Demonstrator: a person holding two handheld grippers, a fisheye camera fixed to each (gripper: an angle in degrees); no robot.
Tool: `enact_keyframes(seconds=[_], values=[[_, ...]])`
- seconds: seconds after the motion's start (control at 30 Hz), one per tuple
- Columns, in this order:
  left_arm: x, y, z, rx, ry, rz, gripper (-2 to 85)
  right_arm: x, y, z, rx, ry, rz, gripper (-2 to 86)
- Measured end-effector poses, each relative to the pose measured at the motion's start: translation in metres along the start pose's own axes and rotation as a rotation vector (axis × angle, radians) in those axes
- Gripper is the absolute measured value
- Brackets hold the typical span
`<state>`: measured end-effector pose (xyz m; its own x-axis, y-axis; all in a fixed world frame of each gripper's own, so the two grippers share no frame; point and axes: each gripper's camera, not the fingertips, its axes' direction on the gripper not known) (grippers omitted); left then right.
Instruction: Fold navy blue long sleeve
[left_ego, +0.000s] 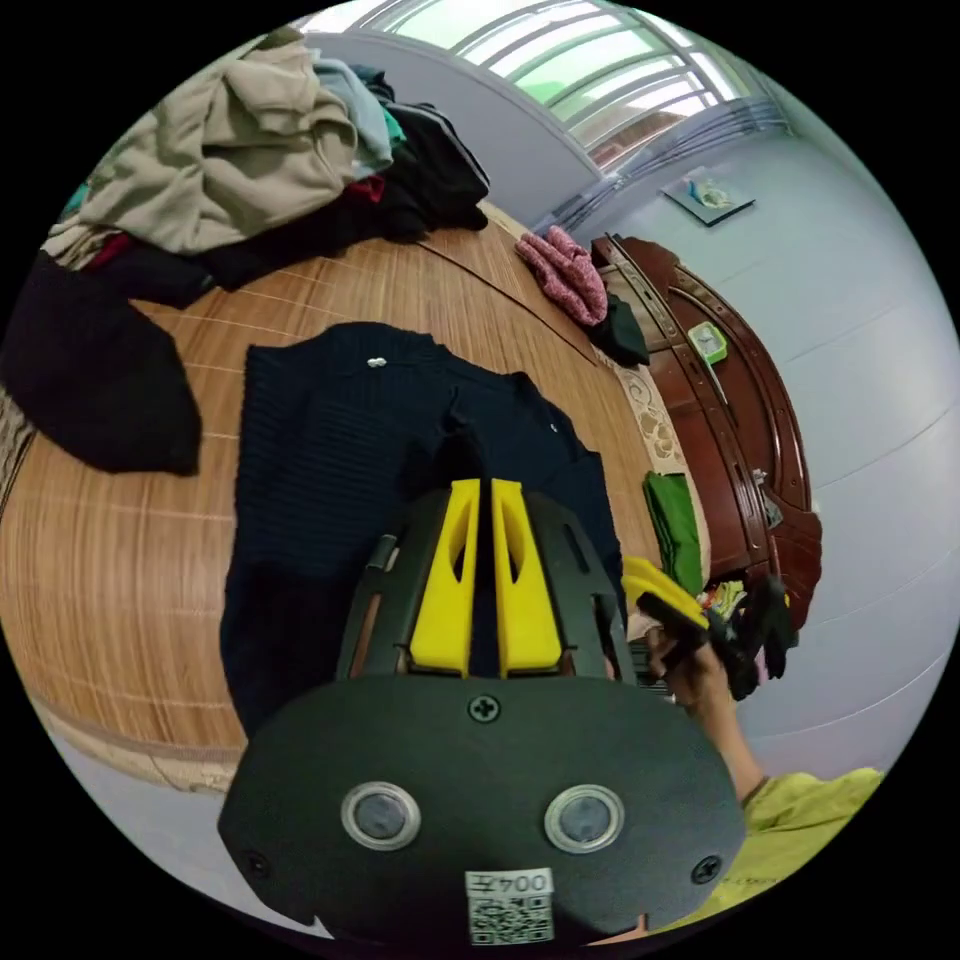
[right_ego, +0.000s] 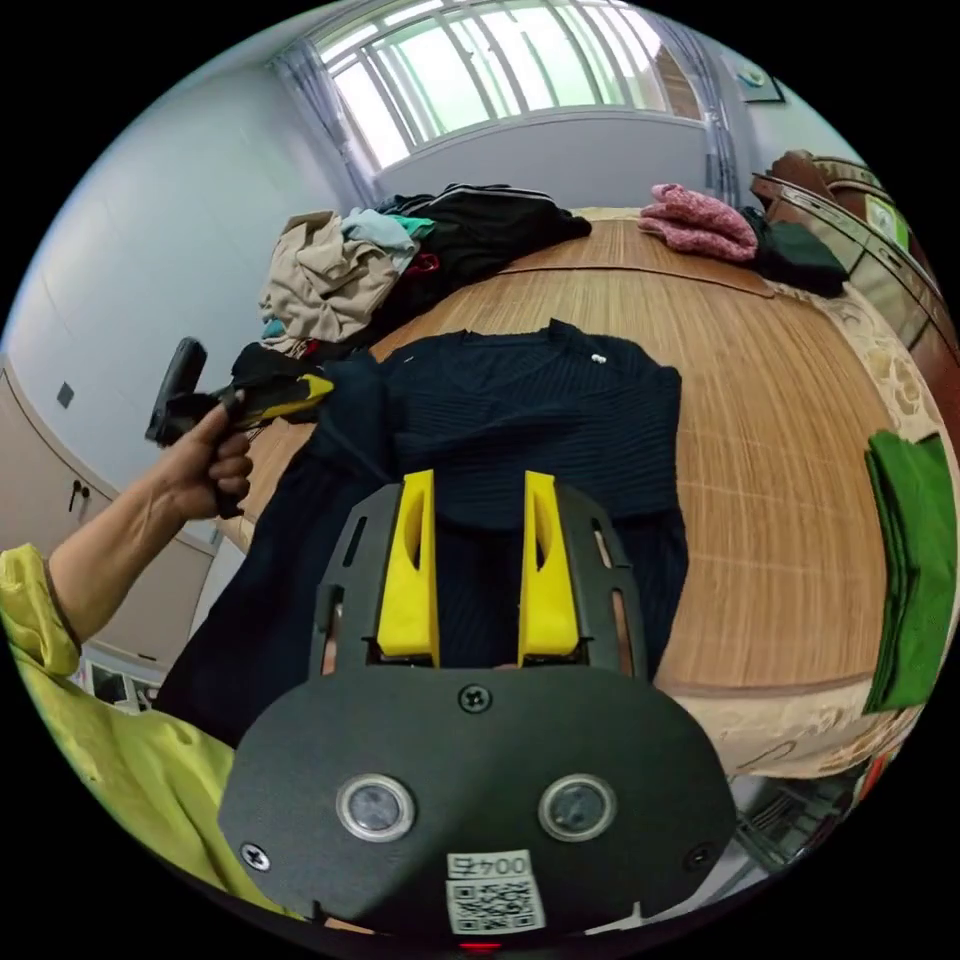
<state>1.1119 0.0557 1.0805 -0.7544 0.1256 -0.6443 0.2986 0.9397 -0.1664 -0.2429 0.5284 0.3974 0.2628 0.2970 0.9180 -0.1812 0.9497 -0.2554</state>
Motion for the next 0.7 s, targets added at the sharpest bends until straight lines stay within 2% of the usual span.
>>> enact_keyframes(seconds=[0.1, 0.33, 0.53, 0.7], values=[[-0.009, 0.044, -0.006, 0.034, -0.039, -0.020, 3.0, -0.008, -0.046, 0.018, -0.098, 0.039, -0.106, 12.5], [-0.029, 0.116, 0.004, 0.054, 0.006, -0.179, 2.9, -0.058, -0.152, 0.086, -0.356, 0.029, -0.405, 10.2], [-0.020, 0.149, 0.006, 0.069, -0.049, -0.154, 2.8, -0.123, -0.193, 0.162, -0.592, 0.126, -0.720, 12.0], [-0.014, 0.167, 0.007, 0.066, -0.043, -0.143, 2.7, -0.140, -0.213, 0.200, -0.737, 0.165, -0.796, 11.8]])
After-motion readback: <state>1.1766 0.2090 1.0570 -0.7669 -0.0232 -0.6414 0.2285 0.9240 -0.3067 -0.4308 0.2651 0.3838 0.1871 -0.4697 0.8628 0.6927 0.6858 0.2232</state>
